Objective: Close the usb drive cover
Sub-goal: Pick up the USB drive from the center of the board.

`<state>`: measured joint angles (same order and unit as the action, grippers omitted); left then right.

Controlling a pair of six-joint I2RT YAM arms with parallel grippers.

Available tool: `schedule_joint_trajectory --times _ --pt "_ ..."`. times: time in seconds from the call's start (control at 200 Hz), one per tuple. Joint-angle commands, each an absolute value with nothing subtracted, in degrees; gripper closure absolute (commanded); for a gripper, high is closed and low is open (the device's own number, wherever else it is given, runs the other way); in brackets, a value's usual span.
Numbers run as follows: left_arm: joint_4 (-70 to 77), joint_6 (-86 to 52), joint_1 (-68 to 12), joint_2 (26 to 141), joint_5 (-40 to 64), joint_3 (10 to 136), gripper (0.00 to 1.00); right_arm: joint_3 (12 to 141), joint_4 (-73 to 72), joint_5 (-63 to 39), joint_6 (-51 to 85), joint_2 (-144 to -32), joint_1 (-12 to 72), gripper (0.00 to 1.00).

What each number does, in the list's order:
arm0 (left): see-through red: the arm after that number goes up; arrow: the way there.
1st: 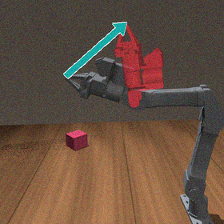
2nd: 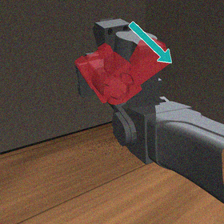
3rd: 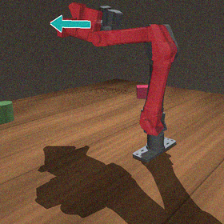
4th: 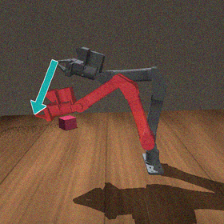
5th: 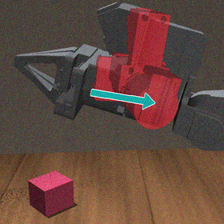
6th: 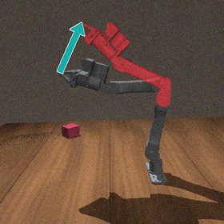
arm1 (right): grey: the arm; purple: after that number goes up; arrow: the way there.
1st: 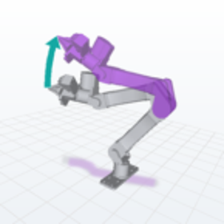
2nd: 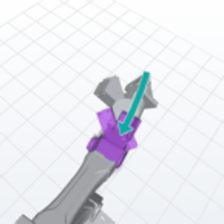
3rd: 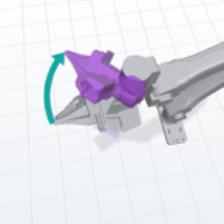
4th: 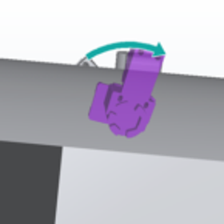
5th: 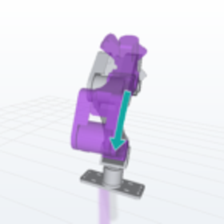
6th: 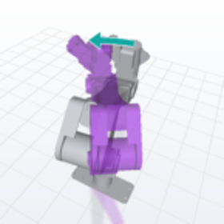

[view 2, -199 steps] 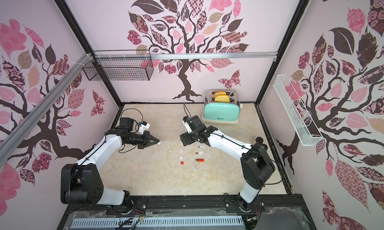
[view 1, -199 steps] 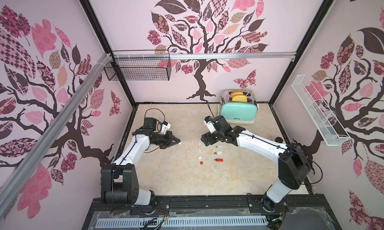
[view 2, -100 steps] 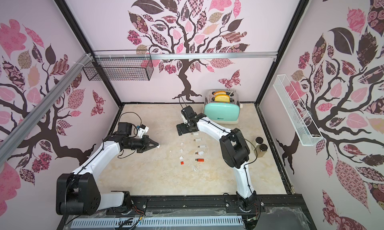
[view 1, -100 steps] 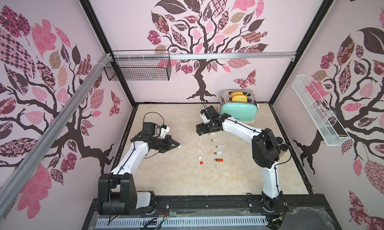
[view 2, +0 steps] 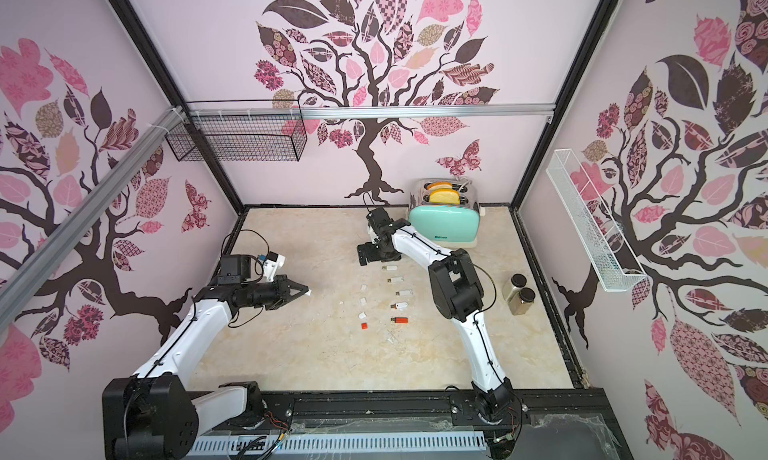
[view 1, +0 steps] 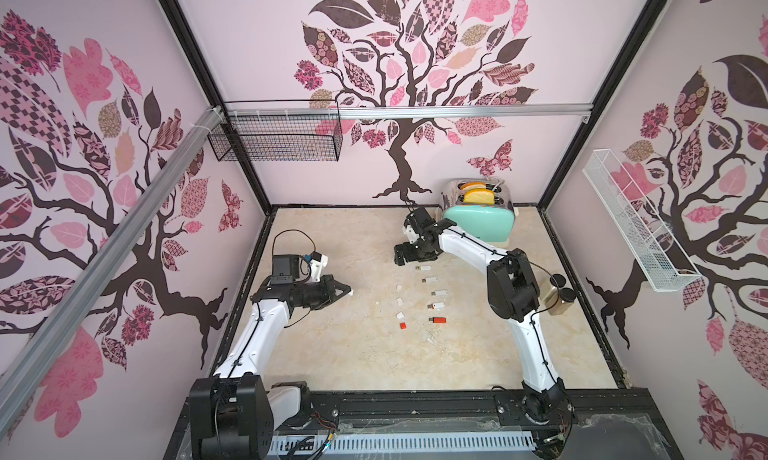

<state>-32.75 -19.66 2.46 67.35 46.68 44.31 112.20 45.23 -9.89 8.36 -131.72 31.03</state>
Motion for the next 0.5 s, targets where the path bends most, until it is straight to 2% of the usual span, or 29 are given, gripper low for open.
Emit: schedule_joint_trajectory --times 0.0,0.365,0.495 --pt "-30.6 -19.3 3.1 65.9 46.7 43.7 1.0 113.0 47.3 -11.8 8.4 -132.4 29.8 0.01" --pt "-28.8 -19.4 3.1 65.5 48.0 42.7 1.0 118.0 52.2 -14.3 7.2 -138.0 27.7 0.01" --pt "-28.2 -19.4 3.1 64.6 48.1 42.1 1.0 114.2 50.1 -13.8 7.2 -135.9 27.7 0.01"
